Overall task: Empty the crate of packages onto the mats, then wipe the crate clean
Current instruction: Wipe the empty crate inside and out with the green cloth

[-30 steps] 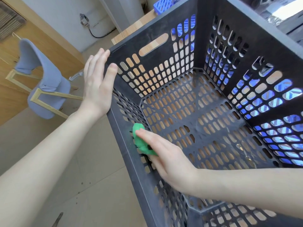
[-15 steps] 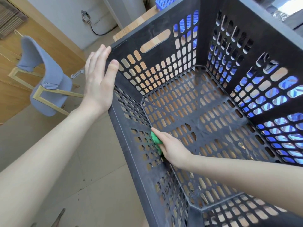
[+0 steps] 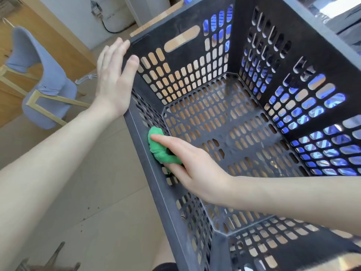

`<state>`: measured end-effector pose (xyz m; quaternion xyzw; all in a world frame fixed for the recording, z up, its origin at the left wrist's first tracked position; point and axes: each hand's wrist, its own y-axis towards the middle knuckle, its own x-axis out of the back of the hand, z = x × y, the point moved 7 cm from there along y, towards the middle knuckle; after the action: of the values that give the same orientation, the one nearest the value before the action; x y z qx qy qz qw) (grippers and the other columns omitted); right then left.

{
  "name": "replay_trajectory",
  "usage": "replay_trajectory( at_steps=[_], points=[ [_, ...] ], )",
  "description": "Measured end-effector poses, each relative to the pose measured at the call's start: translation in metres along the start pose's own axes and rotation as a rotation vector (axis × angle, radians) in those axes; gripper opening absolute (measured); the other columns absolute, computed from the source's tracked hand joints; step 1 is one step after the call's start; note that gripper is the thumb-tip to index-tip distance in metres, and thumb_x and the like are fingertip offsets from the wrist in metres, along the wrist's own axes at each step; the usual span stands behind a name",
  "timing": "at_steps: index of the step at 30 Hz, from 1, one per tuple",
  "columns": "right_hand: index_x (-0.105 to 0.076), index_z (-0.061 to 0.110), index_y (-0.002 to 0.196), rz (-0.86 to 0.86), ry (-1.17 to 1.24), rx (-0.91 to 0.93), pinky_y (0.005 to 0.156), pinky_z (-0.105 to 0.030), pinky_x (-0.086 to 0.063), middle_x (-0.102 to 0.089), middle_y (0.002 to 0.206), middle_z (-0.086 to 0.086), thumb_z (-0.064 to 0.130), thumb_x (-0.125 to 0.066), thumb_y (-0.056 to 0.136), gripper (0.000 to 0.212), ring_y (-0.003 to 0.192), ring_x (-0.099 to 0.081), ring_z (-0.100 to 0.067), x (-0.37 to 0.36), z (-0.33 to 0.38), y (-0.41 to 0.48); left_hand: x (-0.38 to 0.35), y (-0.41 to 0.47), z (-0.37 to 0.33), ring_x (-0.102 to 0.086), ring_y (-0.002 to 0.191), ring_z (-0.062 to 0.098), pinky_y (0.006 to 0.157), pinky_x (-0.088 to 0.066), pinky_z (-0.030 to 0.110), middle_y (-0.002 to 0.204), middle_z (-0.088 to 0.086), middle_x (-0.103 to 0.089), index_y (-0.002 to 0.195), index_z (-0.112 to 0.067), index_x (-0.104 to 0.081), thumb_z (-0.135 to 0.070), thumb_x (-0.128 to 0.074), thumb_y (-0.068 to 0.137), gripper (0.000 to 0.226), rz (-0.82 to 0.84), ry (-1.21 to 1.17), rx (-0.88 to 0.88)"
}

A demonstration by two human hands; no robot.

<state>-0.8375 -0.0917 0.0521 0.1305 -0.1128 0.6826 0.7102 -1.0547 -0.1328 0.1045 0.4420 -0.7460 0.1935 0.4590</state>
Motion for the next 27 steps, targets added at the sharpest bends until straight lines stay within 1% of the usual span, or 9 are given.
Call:
replay_trajectory(
  at_steps=[2,7,10,13,18,21,23,25,27],
  points=[
    [-0.033,0.030,0.145,0.041,-0.001,-0.030,0.105,-0.034,-0.038,-0.042,0.144,0.016,0.005,-0.049,0.093,0.060,0.130,-0.042,-0.005,-0.004,-0.001,-0.021,-0.001,0.000,0.000,-0.011,0.148,0.015,0.119,-0.005,0.028,0.160,-0.004,-0.024,0.150,-0.022,-0.034,-0.046,-0.028,0.099,0.057,0.002,0.019,-0.007],
    [-0.036,0.032,0.143,0.154,0.015,-0.087,0.101,-0.023,-0.040,-0.048,0.138,0.016,0.006,-0.055,0.090,0.062,0.123,-0.048,-0.001,-0.005,0.007,-0.082,0.000,-0.001,0.001,-0.010,0.148,0.014,0.120,-0.005,0.030,0.160,-0.005,-0.023,0.150,-0.023,-0.034,-0.045,-0.028,0.100,0.056,-0.005,0.009,-0.005],
    [-0.031,0.039,0.143,0.230,-0.002,-0.092,0.100,-0.024,-0.041,-0.044,0.142,0.018,0.011,-0.054,0.090,0.064,0.125,-0.048,-0.003,-0.006,0.012,-0.103,-0.001,-0.001,0.000,-0.010,0.148,0.015,0.119,-0.006,0.030,0.160,-0.004,-0.024,0.150,-0.023,-0.034,-0.044,-0.028,0.100,0.055,-0.011,0.014,-0.010],
    [-0.031,0.042,0.139,0.206,-0.016,-0.155,0.098,-0.025,-0.042,-0.049,0.135,0.018,0.012,-0.051,0.091,0.060,0.120,-0.051,-0.004,-0.011,0.005,-0.093,-0.001,-0.002,0.001,-0.010,0.149,0.016,0.119,-0.005,0.031,0.160,-0.003,-0.023,0.151,-0.023,-0.033,-0.045,-0.027,0.099,0.056,-0.013,0.036,-0.012],
    [-0.037,0.037,0.136,0.113,-0.079,-0.464,0.072,-0.025,-0.047,-0.063,0.113,0.004,0.018,-0.045,0.094,0.047,0.081,-0.057,-0.013,-0.025,-0.039,-0.066,-0.001,-0.005,-0.005,-0.009,0.149,0.019,0.121,-0.005,0.038,0.161,-0.002,-0.021,0.152,-0.025,-0.030,-0.050,-0.025,0.097,0.060,0.016,0.073,-0.041],
    [-0.037,0.028,0.139,0.176,-0.088,-0.628,0.059,-0.026,-0.046,-0.063,0.111,-0.007,0.014,-0.042,0.095,0.047,0.075,-0.058,-0.019,-0.041,-0.075,-0.057,0.003,-0.009,-0.010,-0.008,0.150,0.020,0.120,0.001,0.050,0.161,-0.002,-0.021,0.150,-0.032,-0.030,-0.053,-0.025,0.097,0.057,0.015,0.168,-0.080],
    [-0.037,0.024,0.140,0.216,-0.119,-0.721,0.071,-0.033,-0.052,-0.060,0.120,-0.011,0.012,-0.042,0.095,0.047,0.088,-0.061,-0.026,-0.048,-0.101,-0.051,0.003,-0.013,-0.020,-0.008,0.150,0.019,0.117,0.006,0.055,0.160,-0.001,-0.025,0.149,-0.031,-0.032,-0.051,-0.026,0.099,0.055,0.018,0.209,-0.202],
    [-0.039,0.020,0.139,0.241,-0.139,-0.803,0.086,-0.039,-0.052,-0.056,0.127,-0.014,0.011,-0.043,0.094,0.046,0.103,-0.059,-0.031,-0.054,-0.118,-0.048,-0.001,-0.016,-0.033,-0.012,0.149,0.019,0.117,0.005,0.056,0.157,0.000,-0.031,0.149,-0.028,-0.034,-0.053,-0.027,0.098,0.057,0.076,0.236,-0.372],
    [-0.042,0.018,0.137,0.237,-0.121,-0.869,0.092,-0.040,-0.050,-0.056,0.128,-0.014,0.011,-0.044,0.093,0.044,0.108,-0.057,-0.031,-0.060,-0.127,-0.048,-0.007,-0.017,-0.040,-0.019,0.148,0.019,0.118,0.000,0.055,0.153,0.001,-0.038,0.148,-0.027,-0.035,-0.054,-0.029,0.096,0.059,0.183,0.224,-0.509]
  ],
)
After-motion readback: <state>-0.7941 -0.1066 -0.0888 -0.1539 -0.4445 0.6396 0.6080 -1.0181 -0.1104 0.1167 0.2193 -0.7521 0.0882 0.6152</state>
